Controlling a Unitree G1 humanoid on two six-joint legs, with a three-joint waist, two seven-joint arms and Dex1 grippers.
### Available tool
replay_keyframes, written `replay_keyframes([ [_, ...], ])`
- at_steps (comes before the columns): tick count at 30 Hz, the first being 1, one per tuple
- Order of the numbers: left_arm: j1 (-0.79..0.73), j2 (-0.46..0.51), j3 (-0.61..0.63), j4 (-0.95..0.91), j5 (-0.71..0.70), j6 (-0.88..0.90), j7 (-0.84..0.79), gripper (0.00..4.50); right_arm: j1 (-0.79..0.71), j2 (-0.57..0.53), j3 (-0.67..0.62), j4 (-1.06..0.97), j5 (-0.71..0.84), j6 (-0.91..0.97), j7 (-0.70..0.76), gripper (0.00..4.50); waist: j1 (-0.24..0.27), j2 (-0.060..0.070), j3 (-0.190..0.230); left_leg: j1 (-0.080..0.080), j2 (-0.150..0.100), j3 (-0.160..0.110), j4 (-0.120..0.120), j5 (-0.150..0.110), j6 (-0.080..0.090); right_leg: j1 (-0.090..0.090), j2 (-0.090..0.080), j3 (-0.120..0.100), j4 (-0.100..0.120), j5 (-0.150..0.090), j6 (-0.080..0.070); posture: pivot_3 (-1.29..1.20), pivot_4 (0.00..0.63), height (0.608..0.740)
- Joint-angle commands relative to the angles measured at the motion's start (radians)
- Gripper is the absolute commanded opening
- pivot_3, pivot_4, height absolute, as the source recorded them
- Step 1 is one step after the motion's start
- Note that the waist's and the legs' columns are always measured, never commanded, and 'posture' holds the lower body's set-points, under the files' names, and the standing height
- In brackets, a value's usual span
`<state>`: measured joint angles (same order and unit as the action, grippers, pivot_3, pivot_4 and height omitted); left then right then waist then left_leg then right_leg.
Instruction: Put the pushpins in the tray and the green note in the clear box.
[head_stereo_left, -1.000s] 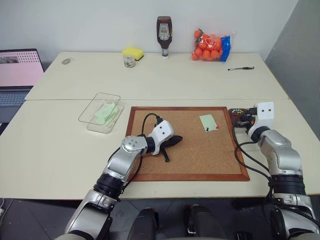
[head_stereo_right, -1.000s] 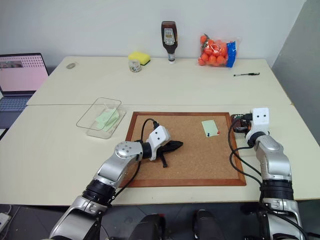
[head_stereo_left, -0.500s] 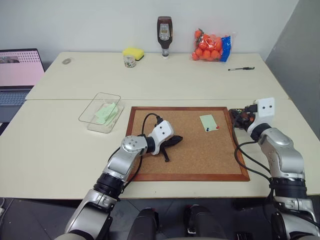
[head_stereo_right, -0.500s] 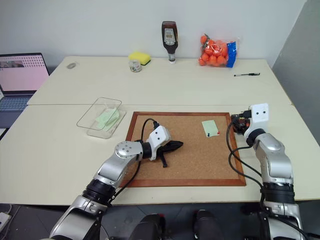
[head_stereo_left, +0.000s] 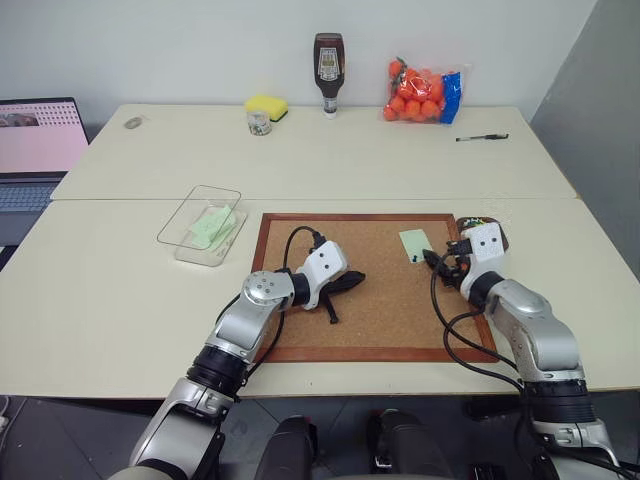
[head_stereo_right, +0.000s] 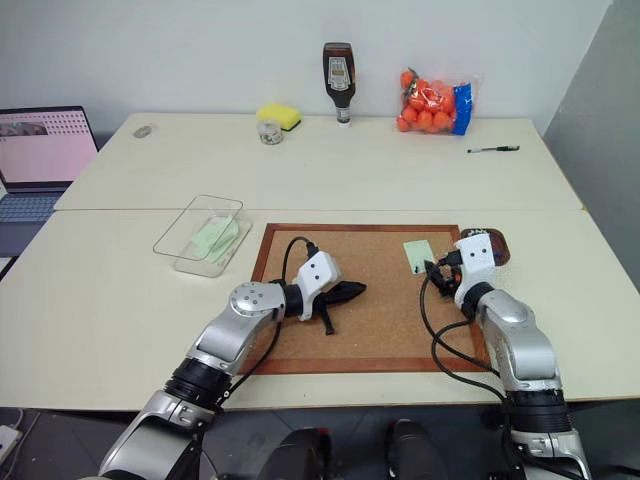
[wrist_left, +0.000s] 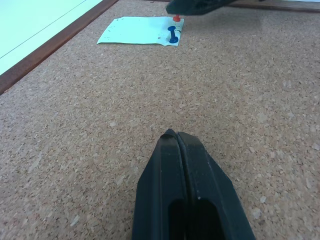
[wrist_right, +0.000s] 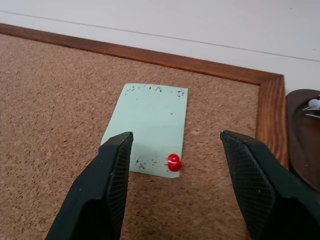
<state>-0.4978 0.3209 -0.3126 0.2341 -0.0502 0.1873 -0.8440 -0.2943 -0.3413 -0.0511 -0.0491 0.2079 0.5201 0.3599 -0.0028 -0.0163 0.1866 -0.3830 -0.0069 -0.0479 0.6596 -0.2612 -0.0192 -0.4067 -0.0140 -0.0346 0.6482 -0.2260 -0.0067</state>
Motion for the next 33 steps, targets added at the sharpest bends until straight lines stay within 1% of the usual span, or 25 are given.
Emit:
replay_keyframes([
  [1,0.017,0.011,-0.024,0.031,0.028,0.019,-0.013,0.0,-0.021,-0.003,-0.001,0.003,-0.019,-0.027,-0.009,2.96,0.0,0.0,0.0,0.0,0.0,0.0,0.0,0.0,0.0,0.0,0.0,0.0,0.0,0.0,0.0,0.0,0.15,0.74],
  [5,0.016,0.01,-0.023,0.032,0.029,0.017,-0.011,0.0,-0.023,0.001,-0.008,0.018,-0.024,-0.044,-0.012,2.22,0.0,0.0,0.0,0.0,0.0,0.0,0.0,0.0,0.0,0.0,0.0,0.0,0.0,0.0,0.0,0.0,0.15,0.74],
  [6,0.017,0.01,-0.023,0.031,0.028,0.017,-0.011,0.0,-0.022,0.003,-0.01,0.017,-0.022,-0.047,-0.009,1.94,0.0,0.0,0.0,0.0,0.0,0.0,0.0,0.0,0.0,0.0,0.0,0.0,0.0,0.0,0.0,0.0,0.15,0.74],
  [8,0.018,0.011,-0.023,0.03,0.028,0.018,-0.012,0.0,-0.02,0.002,-0.009,0.014,-0.024,-0.048,-0.006,1.67,0.0,0.0,0.0,0.0,0.0,0.0,0.0,0.0,0.0,0.0,0.0,0.0,0.0,0.0,0.0,0.0,0.15,0.74],
  [12,0.015,0.011,-0.024,0.035,0.029,0.015,-0.014,0.0,-0.015,0.007,-0.001,0.009,-0.026,-0.059,-0.003,0.75,0.0,0.0,0.0,0.0,0.0,0.0,0.0,0.0,0.0,0.0,0.0,0.0,0.0,0.0,0.0,0.0,0.15,0.74],
  [13,0.015,0.011,-0.024,0.035,0.029,0.014,-0.014,0.0,-0.013,0.008,-0.001,0.006,-0.026,-0.06,-0.003,0.65,0.0,0.0,0.0,0.0,0.0,0.0,0.0,0.0,0.0,0.0,0.0,0.0,0.0,0.0,0.0,0.0,0.15,0.74],
  [16,0.015,0.013,-0.024,0.034,0.03,0.014,-0.014,0.0,-0.005,0.016,-0.003,-0.012,-0.019,-0.072,-0.001,0.08,0.0,0.0,0.0,0.0,0.0,0.0,0.0,0.0,0.0,0.0,0.0,0.0,0.0,0.0,0.0,0.0,0.15,0.74],
  [20,0.017,0.017,-0.026,0.032,0.033,0.015,-0.016,0.0,0.015,0.045,-0.013,-0.07,0.014,-0.101,0.009,0.03,0.0,0.0,0.0,0.0,0.0,0.0,0.0,0.0,0.0,0.0,0.0,0.0,0.0,0.0,0.0,0.0,0.15,0.74],
  [25,0.02,0.019,-0.027,0.034,0.036,0.013,-0.018,0.0,0.026,0.077,-0.028,-0.099,0.018,-0.128,-0.006,0.03,-0.003,0.0,0.0,0.0,0.001,-0.001,-0.001,0.0,0.0,0.0,0.001,0.0,0.0,0.0,0.0,0.0,0.15,0.74],
  [33,0.024,0.022,-0.029,0.032,0.04,0.012,-0.017,0.0,0.009,0.078,-0.065,-0.097,0.016,-0.159,-0.046,0.03,-0.002,0.0,0.0,0.0,0.001,-0.001,-0.001,0.0,0.0,0.0,0.001,0.0,0.0,0.0,0.0,0.0,0.15,0.74],
])
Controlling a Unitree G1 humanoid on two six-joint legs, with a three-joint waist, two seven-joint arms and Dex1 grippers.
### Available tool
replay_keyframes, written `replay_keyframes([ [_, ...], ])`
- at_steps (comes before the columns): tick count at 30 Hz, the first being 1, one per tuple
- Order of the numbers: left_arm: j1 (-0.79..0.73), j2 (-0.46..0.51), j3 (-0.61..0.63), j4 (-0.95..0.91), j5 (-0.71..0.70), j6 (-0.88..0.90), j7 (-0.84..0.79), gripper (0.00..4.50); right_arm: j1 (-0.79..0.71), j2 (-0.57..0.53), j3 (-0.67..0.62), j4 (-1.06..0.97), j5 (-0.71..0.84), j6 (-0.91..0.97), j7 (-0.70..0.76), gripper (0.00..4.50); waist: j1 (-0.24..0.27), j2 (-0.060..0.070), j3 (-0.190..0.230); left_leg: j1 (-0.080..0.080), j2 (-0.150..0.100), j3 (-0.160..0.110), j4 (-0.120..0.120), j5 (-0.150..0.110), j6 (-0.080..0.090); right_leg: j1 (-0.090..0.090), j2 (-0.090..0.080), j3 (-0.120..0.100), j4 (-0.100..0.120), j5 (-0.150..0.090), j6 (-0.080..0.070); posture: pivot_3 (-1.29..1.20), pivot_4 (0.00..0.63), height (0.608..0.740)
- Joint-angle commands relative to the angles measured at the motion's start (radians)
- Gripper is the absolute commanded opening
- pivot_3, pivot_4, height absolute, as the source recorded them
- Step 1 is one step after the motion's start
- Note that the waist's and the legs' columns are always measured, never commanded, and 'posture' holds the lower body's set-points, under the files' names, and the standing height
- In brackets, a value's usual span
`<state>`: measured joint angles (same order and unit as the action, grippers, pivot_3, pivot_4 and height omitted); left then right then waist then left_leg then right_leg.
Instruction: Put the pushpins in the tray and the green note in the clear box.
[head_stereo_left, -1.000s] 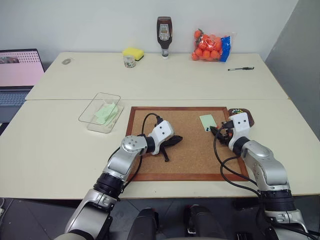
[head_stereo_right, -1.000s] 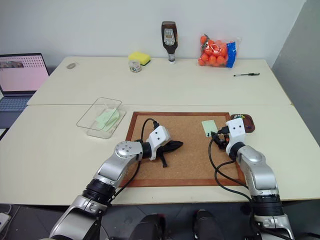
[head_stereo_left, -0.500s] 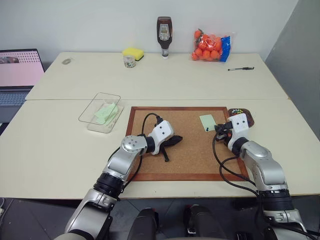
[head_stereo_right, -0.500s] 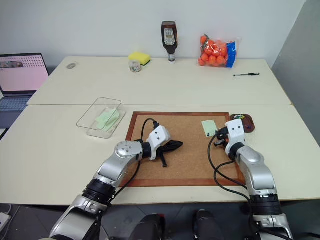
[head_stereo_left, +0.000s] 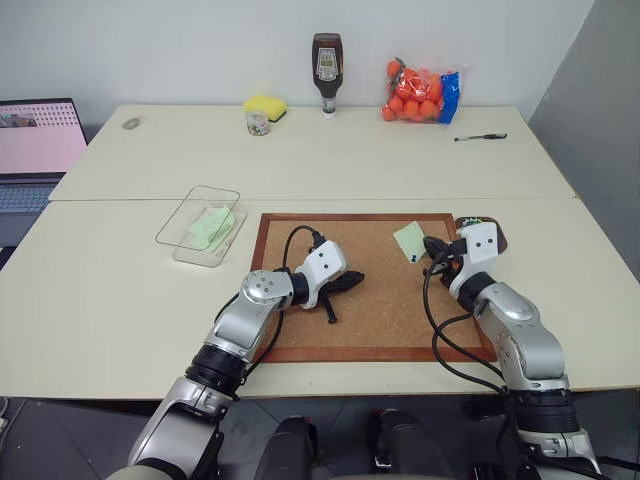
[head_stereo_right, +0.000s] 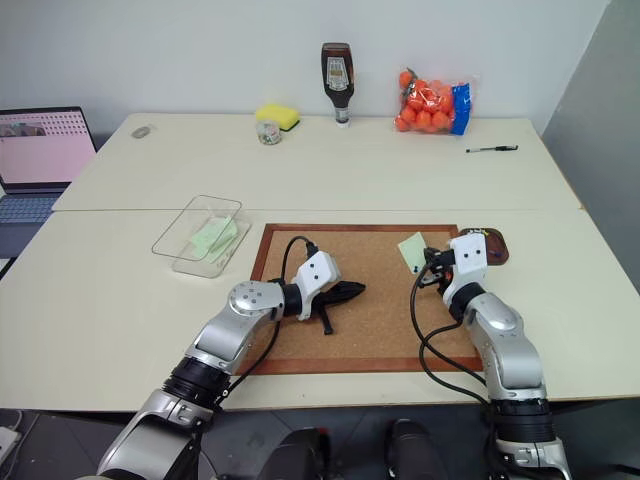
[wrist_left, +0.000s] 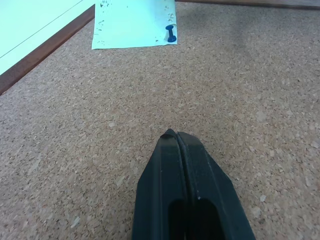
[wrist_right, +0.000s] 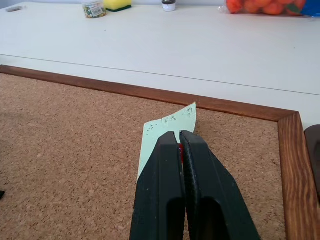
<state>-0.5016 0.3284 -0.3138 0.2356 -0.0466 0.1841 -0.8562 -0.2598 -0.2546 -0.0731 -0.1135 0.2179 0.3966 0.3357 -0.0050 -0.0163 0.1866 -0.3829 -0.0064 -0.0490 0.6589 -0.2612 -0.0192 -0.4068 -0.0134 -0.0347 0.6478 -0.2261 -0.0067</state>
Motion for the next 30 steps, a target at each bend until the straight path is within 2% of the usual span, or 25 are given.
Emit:
replay_keyframes([
  [1,0.029,0.015,-0.028,0.03,0.037,0.015,-0.005,0.0,-0.03,-0.013,-0.053,-0.027,0.004,-0.037,-0.029,0.03,0.0,0.0,0.0,0.0,0.0,0.0,0.0,0.0,0.0,0.0,0.0,0.0,0.0,0.0,0.0,0.0,0.15,0.74],
  [7,0.033,0.015,-0.028,0.026,0.036,0.017,-0.006,0.0,-0.066,-0.057,-0.102,0.024,-0.021,-0.046,-0.066,0.03,0.0,0.0,0.0,0.0,0.0,0.0,0.0,0.0,0.0,0.0,0.0,0.0,0.0,0.0,0.0,0.0,0.15,0.74],
  [13,0.034,0.012,-0.031,0.026,0.037,0.016,-0.007,0.0,-0.123,-0.115,-0.132,0.16,-0.078,-0.036,-0.128,0.03,0.0,0.0,0.0,0.0,0.0,0.001,0.0,0.0,0.0,0.0,0.0,0.0,0.0,0.0,0.0,0.0,0.15,0.74],
  [20,0.034,0.013,-0.032,0.023,0.036,0.016,-0.009,0.0,-0.189,-0.148,-0.13,0.306,-0.086,-0.041,-0.121,0.03,0.0,0.0,0.0,0.0,0.0,0.004,0.0,0.0,0.0,0.0,0.0,0.0,0.0,0.0,0.0,0.0,0.15,0.74],
  [24,0.032,0.013,-0.032,0.024,0.036,0.016,-0.009,0.0,-0.213,-0.148,-0.145,0.366,-0.081,-0.059,-0.132,0.59,0.0,0.0,0.0,0.0,0.0,0.005,0.0,0.0,0.0,0.0,0.0,0.001,0.0,0.0,0.0,0.0,0.15,0.74],
  [25,0.033,0.013,-0.032,0.022,0.036,0.017,-0.009,0.0,-0.216,-0.148,-0.147,0.368,-0.079,-0.061,-0.132,0.88,0.0,0.0,0.0,0.0,0.0,0.005,0.0,0.0,0.0,0.0,0.0,0.001,0.0,0.0,0.0,0.0,0.15,0.74],
  [30,0.033,0.016,-0.03,0.02,0.036,0.018,-0.01,0.0,-0.212,-0.146,-0.148,0.347,-0.08,-0.069,-0.139,1.8,0.0,0.0,0.0,0.0,0.0,0.005,0.0,0.0,0.0,0.0,0.0,0.001,0.0,0.0,0.0,0.0,0.15,0.74],
])
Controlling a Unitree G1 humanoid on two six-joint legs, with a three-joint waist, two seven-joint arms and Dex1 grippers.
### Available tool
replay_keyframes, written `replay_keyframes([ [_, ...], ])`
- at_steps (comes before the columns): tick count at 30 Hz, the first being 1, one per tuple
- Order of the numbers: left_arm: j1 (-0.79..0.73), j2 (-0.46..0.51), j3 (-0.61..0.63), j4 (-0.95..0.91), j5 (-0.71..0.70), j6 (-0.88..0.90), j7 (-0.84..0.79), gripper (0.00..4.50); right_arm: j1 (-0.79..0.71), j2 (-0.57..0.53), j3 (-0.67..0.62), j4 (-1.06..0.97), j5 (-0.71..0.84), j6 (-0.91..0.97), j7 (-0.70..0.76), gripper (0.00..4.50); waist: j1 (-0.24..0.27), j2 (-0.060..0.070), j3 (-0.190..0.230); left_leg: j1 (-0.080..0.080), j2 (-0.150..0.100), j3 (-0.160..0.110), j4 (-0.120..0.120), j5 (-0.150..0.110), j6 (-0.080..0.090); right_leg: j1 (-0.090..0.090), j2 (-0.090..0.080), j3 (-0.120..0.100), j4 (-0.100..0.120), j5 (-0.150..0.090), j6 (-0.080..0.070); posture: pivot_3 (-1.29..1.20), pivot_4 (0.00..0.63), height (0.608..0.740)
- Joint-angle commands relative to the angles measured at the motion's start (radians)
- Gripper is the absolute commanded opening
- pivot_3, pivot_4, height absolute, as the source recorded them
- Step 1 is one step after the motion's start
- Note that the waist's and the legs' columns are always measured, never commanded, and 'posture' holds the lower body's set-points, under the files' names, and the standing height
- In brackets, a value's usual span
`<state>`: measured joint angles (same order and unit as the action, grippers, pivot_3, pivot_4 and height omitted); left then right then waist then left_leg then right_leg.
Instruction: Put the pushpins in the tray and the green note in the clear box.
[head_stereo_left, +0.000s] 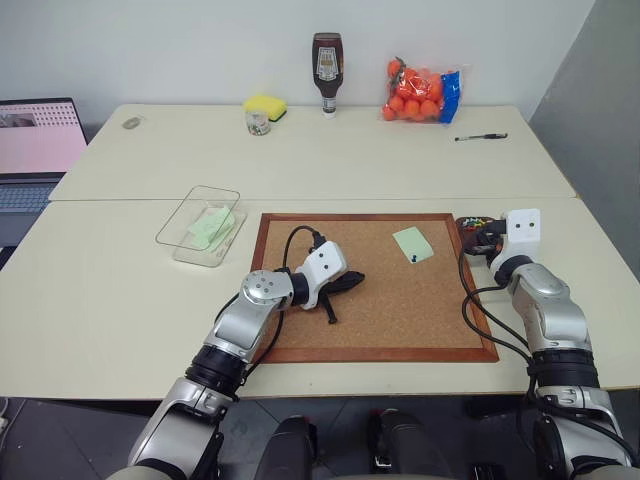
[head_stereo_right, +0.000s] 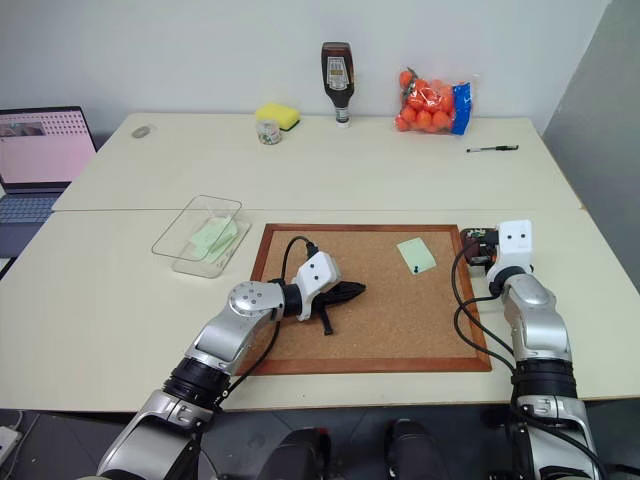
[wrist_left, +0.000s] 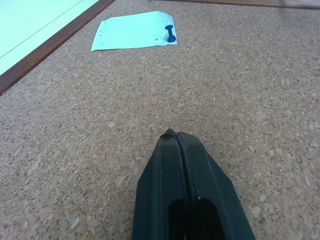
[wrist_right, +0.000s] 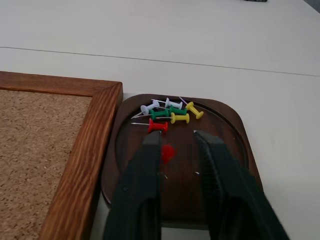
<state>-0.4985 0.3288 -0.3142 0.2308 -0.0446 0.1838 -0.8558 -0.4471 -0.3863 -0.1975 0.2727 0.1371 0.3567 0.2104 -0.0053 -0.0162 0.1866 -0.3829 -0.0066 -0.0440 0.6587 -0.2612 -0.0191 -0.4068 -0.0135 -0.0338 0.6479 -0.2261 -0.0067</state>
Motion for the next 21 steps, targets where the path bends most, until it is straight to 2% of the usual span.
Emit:
replay_keyframes([
  [1,0.03,0.014,-0.03,0.025,0.034,0.019,-0.01,0.0,-0.021,-0.014,-0.025,-0.051,0.002,-0.029,-0.014,2.01,0.0,0.0,0.0,0.0,0.0,0.0,0.0,0.0,0.0,0.0,0.0,0.0,0.0,0.0,0.0,0.0,0.15,0.74],
  [3,0.029,0.013,-0.031,0.025,0.034,0.02,-0.009,0.0,-0.014,-0.011,-0.029,-0.072,0.008,-0.032,-0.013,2.44,0.0,0.0,0.0,0.0,0.0,0.0,0.0,0.0,0.0,0.0,0.0,0.0,0.0,0.0,0.0,0.0,0.15,0.74],
  [9,0.027,0.009,-0.032,0.027,0.034,0.02,-0.009,0.0,0.012,-0.009,-0.037,-0.121,0.014,-0.027,-0.014,2.44,0.0,0.0,0.0,0.0,0.0,0.0,0.0,0.0,0.0,0.0,0.0,0.0,0.0,0.0,0.0,0.0,0.15,0.74],
  [12,0.027,0.008,-0.032,0.028,0.034,0.018,-0.008,0.0,0.033,-0.003,-0.024,-0.176,0.042,-0.021,0.034,2.44,0.0,0.0,0.0,0.0,0.0,0.0,0.0,0.0,0.0,0.0,0.0,0.0,0.0,0.0,0.0,0.0,0.15,0.74],
  [17,0.028,0.008,-0.031,0.029,0.034,0.018,-0.006,0.0,0.133,0.0,0.075,-0.339,0.105,0.055,0.182,2.44,0.0,0.0,0.0,0.0,0.0,-0.001,0.0,0.0,0.0,0.0,0.0,0.0,0.0,0.0,0.0,0.0,0.15,0.74],
  [21,0.029,0.008,-0.032,0.029,0.035,0.017,-0.005,0.0,0.185,0.016,0.146,-0.411,0.118,0.087,0.228,2.44,0.001,0.0,0.0,0.0,0.001,-0.003,0.0,0.0,0.0,0.0,0.0,-0.001,0.0,0.0,0.0,0.0,0.15,0.74],
])
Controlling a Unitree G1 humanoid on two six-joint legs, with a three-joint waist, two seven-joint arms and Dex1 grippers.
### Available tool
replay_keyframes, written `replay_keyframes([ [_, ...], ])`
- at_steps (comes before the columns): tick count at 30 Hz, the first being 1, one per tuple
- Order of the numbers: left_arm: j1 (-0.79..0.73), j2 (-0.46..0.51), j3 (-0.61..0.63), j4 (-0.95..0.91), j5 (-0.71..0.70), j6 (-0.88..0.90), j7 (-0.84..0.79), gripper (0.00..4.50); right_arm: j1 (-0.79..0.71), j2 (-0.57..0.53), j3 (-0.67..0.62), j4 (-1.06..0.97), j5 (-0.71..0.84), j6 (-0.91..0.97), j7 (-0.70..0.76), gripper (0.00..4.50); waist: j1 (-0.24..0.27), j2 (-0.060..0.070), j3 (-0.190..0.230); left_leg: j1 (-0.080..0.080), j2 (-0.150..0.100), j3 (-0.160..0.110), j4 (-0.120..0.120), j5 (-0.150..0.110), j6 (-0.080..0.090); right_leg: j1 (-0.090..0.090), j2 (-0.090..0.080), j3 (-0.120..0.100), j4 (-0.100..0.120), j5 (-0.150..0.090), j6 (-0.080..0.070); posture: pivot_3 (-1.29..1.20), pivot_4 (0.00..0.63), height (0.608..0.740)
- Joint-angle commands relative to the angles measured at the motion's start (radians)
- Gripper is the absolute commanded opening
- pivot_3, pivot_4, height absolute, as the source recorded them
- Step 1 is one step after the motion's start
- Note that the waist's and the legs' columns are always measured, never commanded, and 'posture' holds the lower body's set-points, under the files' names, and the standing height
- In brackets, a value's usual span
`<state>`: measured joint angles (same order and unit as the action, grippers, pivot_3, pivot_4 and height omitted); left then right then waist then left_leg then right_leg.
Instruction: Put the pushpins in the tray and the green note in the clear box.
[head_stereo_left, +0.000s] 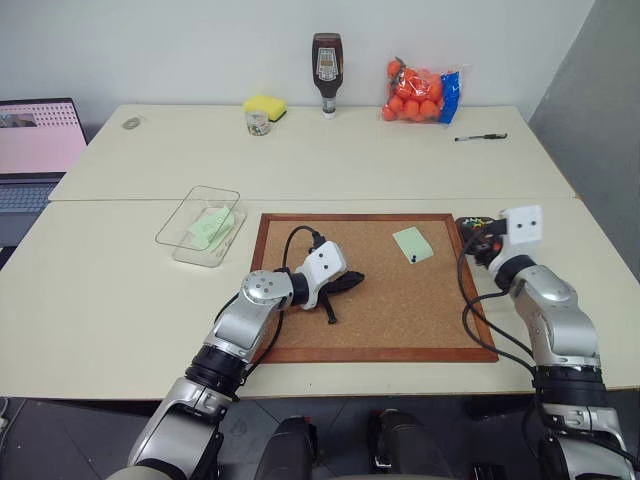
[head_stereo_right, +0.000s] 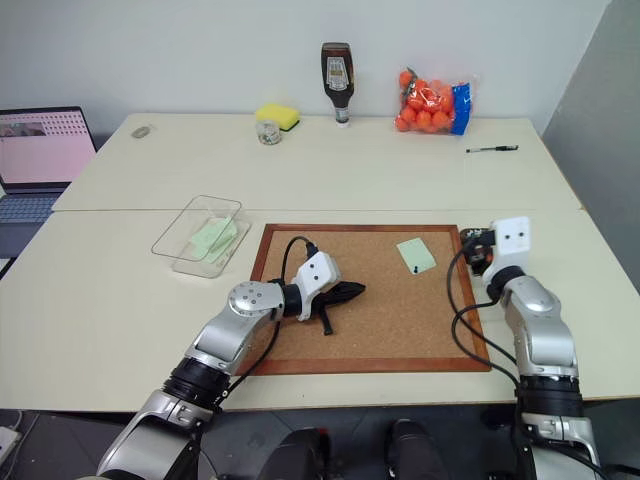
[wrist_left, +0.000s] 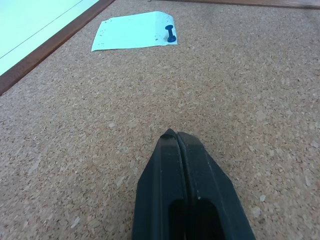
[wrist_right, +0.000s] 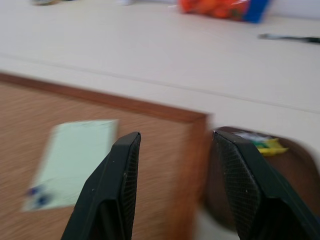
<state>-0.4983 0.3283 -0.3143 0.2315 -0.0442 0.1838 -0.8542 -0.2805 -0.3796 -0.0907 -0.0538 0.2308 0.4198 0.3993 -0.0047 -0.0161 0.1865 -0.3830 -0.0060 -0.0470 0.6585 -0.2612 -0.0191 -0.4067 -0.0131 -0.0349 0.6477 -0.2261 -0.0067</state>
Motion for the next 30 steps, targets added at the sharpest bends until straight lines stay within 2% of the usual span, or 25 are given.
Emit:
replay_keyframes([
  [1,0.028,0.009,-0.032,0.03,0.034,0.017,-0.008,0.0,0.022,0.013,0.054,-0.087,0.019,0.028,0.04,2.44,0.0,0.0,0.0,0.0,0.0,0.0,0.0,0.0,0.0,0.0,0.0,0.0,0.0,0.0,0.0,0.0,0.15,0.74],
  [15,0.027,0.008,-0.032,0.032,0.035,0.017,-0.007,0.0,-0.027,0.046,0.126,0.022,-0.058,-0.001,0.023,2.44,0.0,0.0,0.0,0.0,0.0,-0.001,0.0,0.0,0.0,0.0,0.0,0.0,0.0,0.0,0.0,0.0,0.15,0.74],
  [18,0.029,0.007,-0.031,0.032,0.035,0.017,-0.006,0.0,-0.038,0.048,0.124,0.039,-0.069,-0.01,0.021,2.01,0.0,0.0,0.0,0.0,0.0,-0.002,0.0,0.0,0.0,0.0,0.0,0.0,0.0,0.0,0.0,0.0,0.15,0.74],
  [27,0.033,0.008,-0.032,0.027,0.034,0.019,-0.006,0.0,-0.034,0.046,0.121,0.034,-0.071,-0.022,0.027,0.08,0.0,0.0,0.0,0.0,0.0,-0.002,0.0,0.0,0.0,0.0,0.0,0.0,0.0,0.0,0.0,0.0,0.15,0.74],
  [30,0.03,0.009,-0.032,0.03,0.034,0.017,-0.008,0.0,-0.03,0.048,0.114,0.017,-0.066,-0.044,0.03,0.08,0.0,0.0,0.0,0.0,0.0,-0.002,0.0,0.0,0.0,0.0,0.0,0.0,0.0,0.0,0.0,0.0,0.15,0.74],
])
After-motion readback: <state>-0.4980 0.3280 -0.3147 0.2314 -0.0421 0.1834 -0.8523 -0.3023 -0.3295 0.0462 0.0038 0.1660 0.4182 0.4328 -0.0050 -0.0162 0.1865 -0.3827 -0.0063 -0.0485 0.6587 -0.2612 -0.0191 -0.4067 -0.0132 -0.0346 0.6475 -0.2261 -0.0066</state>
